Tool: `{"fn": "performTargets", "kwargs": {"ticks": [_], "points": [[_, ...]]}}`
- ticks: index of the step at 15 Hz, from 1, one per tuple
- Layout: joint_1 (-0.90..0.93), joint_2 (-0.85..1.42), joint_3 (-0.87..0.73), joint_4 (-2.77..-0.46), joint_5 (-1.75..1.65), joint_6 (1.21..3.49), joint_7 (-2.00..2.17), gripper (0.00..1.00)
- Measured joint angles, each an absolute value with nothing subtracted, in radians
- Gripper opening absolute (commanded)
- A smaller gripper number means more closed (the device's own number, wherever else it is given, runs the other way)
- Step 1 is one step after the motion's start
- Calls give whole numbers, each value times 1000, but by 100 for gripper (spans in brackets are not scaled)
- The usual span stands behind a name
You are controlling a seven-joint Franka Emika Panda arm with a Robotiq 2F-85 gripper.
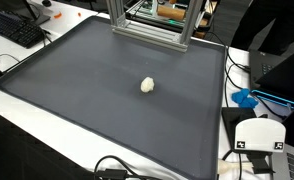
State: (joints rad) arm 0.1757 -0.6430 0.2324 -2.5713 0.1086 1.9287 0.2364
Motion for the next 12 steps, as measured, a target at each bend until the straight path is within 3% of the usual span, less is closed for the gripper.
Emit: {"fn": "performTargets", "kwargs": {"ticks": [12], "points": [[174,-588,242,-2458,62,1963,221,35]]}}
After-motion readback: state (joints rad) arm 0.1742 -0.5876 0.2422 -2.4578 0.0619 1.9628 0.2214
